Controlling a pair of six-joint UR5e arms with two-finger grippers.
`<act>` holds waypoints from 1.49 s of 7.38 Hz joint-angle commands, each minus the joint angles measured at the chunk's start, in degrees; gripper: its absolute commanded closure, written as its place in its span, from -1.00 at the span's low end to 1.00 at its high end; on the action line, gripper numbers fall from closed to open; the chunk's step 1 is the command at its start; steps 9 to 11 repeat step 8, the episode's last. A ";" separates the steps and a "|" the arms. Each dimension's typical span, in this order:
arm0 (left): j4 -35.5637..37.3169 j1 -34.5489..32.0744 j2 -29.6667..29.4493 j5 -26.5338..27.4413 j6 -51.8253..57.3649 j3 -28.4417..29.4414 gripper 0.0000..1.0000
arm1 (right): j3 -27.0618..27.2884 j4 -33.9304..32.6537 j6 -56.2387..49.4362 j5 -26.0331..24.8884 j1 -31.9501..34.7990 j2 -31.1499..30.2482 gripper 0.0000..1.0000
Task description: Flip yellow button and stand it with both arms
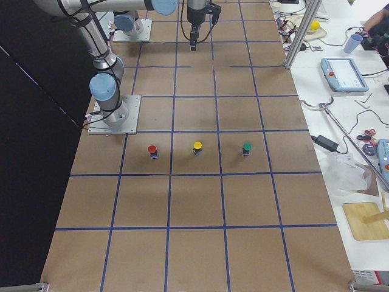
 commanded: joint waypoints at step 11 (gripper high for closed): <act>-4.89 -0.25 -1.72 0.32 0.11 3.36 -0.99 | -1.27 0.25 0.69 0.45 -1.77 0.57 -1.00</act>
